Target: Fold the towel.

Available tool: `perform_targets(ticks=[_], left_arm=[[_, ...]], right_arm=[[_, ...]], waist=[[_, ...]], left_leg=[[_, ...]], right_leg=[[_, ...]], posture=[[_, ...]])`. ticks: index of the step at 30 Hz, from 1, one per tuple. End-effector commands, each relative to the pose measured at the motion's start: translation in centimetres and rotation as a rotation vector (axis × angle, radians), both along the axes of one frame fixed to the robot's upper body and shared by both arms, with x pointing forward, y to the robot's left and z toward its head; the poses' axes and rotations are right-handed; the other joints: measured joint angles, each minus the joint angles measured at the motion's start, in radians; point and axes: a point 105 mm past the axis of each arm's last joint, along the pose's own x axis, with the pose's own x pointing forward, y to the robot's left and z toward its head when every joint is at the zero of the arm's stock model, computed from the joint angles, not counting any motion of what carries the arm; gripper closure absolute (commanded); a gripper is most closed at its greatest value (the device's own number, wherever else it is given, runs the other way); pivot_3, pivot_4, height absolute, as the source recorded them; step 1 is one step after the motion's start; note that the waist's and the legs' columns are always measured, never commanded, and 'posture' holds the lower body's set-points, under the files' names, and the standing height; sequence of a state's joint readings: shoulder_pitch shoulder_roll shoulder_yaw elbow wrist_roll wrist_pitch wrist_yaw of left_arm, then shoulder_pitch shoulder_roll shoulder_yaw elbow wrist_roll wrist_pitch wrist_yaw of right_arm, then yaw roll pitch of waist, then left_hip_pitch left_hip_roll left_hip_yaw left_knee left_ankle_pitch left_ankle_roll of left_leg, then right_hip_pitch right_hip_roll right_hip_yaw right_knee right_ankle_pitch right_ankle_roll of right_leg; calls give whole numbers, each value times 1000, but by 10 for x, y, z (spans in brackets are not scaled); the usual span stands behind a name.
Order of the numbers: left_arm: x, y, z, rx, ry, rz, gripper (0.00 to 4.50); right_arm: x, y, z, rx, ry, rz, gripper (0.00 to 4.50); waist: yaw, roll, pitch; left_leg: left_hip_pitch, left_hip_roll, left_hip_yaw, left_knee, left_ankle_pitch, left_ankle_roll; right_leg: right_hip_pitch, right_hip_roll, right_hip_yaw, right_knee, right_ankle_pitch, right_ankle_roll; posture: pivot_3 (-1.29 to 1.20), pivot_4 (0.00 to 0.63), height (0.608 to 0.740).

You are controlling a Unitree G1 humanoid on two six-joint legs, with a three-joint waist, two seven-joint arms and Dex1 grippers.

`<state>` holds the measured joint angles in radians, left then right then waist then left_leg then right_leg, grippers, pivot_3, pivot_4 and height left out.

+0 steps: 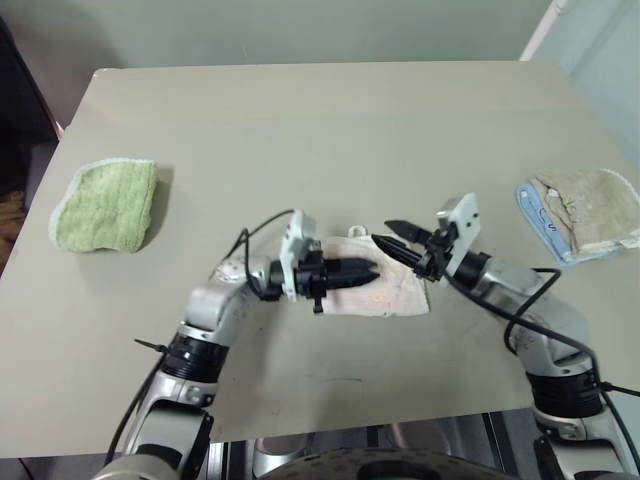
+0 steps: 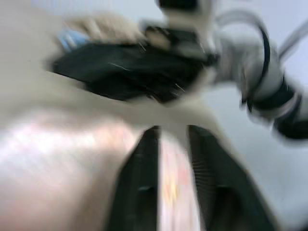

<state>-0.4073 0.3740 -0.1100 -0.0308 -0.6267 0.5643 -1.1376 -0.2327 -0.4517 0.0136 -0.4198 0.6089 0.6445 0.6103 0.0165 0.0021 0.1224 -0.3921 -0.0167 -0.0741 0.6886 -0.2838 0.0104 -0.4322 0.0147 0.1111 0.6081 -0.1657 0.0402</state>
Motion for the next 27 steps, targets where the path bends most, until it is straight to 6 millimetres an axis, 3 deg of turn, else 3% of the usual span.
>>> perform_targets(ticks=[1,4,7,15,21,27], left_arm=[[11,19,26,-3,25,90,2184],[18,43,24,58,138,160,1129],[13,58,18,101,278,158,60],[11,82,-15,292,661,301,22],[5,82,-27,337,776,314,22],[-1,67,-36,297,894,241,22]], right_arm=[[-12,-1,25,20,-41,55,1186],[-20,-5,24,-19,-21,87,167],[-25,-9,20,-53,0,110,0],[-27,1,11,-104,15,140,0],[-25,7,2,-135,4,120,0],[-27,4,-1,-156,2,110,0]], waist=[[-1,0,0],[-4,0,0],[-5,0,0],[-4,-1,1],[-5,-1,1],[-3,-1,1]], left_leg=[[0,0,0,0,0,0],[2,0,1,-1,0,0],[2,1,1,-5,0,0],[3,1,1,-7,0,-1],[5,0,1,-6,0,-1],[9,0,1,-7,0,-1]], right_leg=[[0,0,0,0,0,1],[0,0,0,1,-1,3],[-1,0,0,0,-1,4],[-2,0,0,1,-2,3],[0,0,0,1,-2,3],[3,0,0,1,-3,2]], posture=[[0,150,740],[0,150,740],[0,150,740],[0,150,740],[0,150,740],[0,150,740]])
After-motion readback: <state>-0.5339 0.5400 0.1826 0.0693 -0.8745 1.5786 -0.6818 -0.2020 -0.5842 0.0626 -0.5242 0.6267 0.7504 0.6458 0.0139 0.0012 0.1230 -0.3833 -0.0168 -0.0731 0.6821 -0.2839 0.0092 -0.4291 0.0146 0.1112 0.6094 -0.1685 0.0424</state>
